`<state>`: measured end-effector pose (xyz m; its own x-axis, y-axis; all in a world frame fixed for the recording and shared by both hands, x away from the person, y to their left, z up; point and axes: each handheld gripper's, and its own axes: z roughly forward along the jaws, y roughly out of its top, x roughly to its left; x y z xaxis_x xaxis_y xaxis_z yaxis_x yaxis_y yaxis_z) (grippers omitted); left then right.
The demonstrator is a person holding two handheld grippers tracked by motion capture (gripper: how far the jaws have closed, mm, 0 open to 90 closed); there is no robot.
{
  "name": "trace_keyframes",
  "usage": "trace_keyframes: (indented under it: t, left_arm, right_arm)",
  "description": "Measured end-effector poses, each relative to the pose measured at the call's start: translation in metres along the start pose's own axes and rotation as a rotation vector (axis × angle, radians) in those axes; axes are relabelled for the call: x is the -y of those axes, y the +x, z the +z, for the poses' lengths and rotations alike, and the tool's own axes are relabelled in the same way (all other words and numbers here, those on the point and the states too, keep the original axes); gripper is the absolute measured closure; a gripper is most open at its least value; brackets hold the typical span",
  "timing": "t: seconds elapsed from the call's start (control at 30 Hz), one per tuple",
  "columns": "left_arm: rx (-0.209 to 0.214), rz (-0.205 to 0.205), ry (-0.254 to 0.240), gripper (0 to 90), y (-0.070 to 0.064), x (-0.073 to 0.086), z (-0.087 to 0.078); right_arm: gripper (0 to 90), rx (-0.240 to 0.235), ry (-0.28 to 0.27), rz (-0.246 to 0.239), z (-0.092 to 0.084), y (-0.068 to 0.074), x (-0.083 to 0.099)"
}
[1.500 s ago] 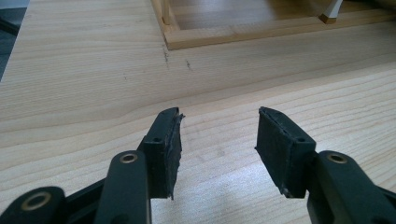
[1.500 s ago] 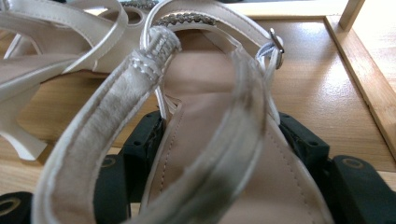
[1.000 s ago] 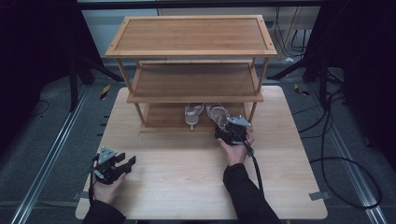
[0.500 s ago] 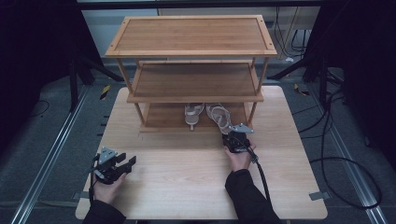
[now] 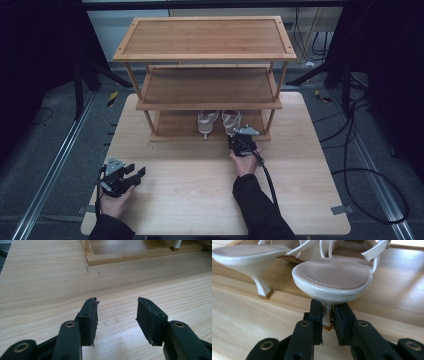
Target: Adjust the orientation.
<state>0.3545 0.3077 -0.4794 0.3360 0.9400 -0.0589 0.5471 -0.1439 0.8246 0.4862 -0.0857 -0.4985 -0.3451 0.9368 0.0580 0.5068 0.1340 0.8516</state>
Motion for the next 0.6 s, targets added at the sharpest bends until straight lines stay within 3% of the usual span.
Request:
trace_keyframes:
  t: [0.37, 0.6]
  left_arm:
    - [0.0, 0.0, 0.001, 49.8, 0.001, 0.0, 0.0]
    - [-0.002, 0.007, 0.001, 49.9, 0.0, 0.0, 0.001]
  right_arm:
    - [78.8, -0.029, 0.005, -0.011, 0.021, 0.02, -0.01]
    - [78.8, -0.029, 0.007, -0.025, 0.023, 0.022, -0.01]
